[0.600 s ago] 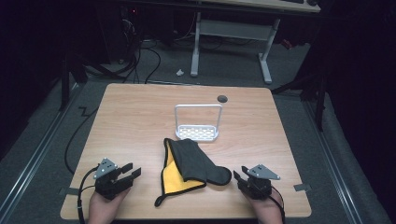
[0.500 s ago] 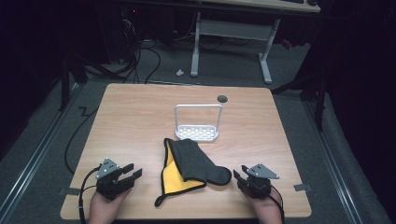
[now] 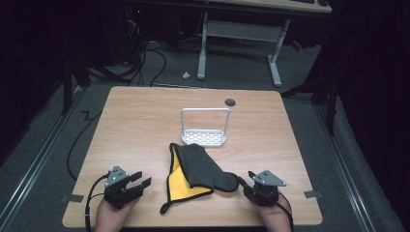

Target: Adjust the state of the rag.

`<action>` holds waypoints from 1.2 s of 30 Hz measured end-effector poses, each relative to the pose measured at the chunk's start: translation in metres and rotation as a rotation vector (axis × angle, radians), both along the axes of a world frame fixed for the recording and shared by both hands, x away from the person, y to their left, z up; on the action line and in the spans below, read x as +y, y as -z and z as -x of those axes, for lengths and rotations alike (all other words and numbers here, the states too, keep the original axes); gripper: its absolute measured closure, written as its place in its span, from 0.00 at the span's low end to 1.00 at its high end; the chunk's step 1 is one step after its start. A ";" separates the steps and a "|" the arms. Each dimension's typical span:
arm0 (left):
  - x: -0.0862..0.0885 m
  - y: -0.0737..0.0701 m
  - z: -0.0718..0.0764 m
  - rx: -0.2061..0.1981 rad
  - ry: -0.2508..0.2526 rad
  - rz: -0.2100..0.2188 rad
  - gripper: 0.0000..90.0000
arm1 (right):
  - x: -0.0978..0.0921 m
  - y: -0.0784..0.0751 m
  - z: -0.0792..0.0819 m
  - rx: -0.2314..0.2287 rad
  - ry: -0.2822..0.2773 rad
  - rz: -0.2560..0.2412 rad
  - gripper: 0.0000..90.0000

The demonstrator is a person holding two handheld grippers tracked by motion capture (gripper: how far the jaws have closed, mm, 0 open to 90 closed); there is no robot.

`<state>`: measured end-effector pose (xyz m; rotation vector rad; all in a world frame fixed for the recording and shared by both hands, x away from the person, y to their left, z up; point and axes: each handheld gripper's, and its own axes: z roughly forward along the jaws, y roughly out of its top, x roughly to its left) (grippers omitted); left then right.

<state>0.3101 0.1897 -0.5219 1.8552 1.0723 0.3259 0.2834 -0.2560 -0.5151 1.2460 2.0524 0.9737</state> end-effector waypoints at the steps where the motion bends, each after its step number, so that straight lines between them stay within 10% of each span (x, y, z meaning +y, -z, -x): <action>1: -0.003 0.000 0.000 0.000 0.008 -0.008 0.55 | -0.001 0.000 0.001 -0.004 0.001 0.000 0.62; 25: -0.141 -0.040 0.030 -0.103 0.341 -0.001 0.42 | -0.004 -0.001 0.003 -0.026 -0.008 -0.007 0.60; 30: -0.166 -0.047 0.025 -0.132 0.367 -0.053 0.42 | -0.003 -0.001 0.004 -0.025 -0.009 -0.011 0.60; 36: -0.188 -0.028 0.013 -0.068 0.361 -0.170 0.44 | -0.002 -0.001 0.003 -0.023 -0.011 -0.012 0.60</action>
